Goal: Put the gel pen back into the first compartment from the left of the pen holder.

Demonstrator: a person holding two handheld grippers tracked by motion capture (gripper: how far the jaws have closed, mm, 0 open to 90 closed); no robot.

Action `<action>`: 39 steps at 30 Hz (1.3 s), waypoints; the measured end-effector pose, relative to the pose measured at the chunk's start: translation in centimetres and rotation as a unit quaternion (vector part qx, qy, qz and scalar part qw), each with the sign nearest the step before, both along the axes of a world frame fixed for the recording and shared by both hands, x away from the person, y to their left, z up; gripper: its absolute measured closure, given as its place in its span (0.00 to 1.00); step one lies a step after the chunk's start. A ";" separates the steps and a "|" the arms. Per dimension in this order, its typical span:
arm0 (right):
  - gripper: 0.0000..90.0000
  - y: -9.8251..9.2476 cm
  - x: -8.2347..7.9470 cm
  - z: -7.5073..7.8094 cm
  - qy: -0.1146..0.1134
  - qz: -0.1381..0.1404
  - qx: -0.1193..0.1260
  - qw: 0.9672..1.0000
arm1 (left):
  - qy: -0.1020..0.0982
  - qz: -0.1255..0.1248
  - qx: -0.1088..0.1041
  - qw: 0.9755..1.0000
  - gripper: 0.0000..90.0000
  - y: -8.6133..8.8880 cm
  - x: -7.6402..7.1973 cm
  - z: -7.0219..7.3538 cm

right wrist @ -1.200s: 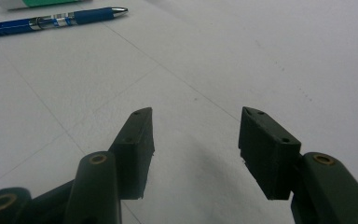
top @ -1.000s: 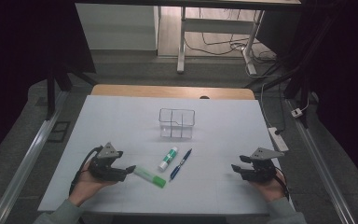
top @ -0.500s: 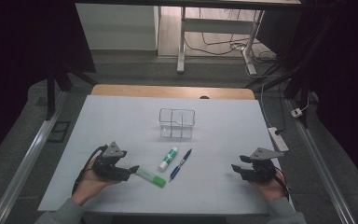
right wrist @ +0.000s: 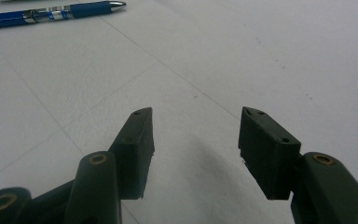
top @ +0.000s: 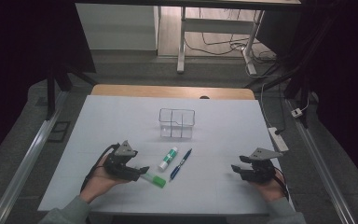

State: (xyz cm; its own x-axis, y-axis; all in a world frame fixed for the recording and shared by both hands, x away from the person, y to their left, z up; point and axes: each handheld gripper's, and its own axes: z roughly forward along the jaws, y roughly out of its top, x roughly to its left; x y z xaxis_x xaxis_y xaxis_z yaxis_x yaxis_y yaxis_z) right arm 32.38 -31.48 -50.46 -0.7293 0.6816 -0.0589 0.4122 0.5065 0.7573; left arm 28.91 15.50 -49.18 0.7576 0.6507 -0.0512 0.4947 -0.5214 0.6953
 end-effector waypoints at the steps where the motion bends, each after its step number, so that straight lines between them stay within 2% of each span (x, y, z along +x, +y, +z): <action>1: 0.50 0.0 0.0 0.0 0.000 0.000 0.000 1.000 | 0.001 -0.002 -0.001 1.000 0.25 -0.3 0.1 0.1; 5: 0.50 0.0 0.0 0.0 -0.002 -0.001 -0.002 1.000 | 0.006 -0.011 0.004 1.000 0.27 -1.3 0.6 0.2; 9: 0.50 0.0 0.0 0.0 -0.001 0.000 0.000 1.000 | 0.016 -0.022 -0.004 1.000 0.28 -2.6 1.0 0.4; 14: 0.50 -0.1 0.1 -0.1 -0.002 0.000 0.000 1.000 | 0.019 -0.031 -0.002 0.999 0.28 -4.5 1.6 0.8; 25: 0.50 -0.1 0.1 -0.1 -0.001 -0.003 -0.001 1.000 | 0.020 -0.046 0.013 0.999 0.29 -7.2 2.9 0.8; 31: 0.50 -0.1 0.2 -0.2 0.000 -0.004 -0.005 1.000 | 0.031 -0.055 0.019 0.998 0.30 -9.0 3.9 0.5; 39: 0.50 -0.2 0.2 -0.3 0.001 -0.005 -0.004 1.000 | 0.036 -0.070 0.028 0.996 0.33 -10.8 4.5 0.2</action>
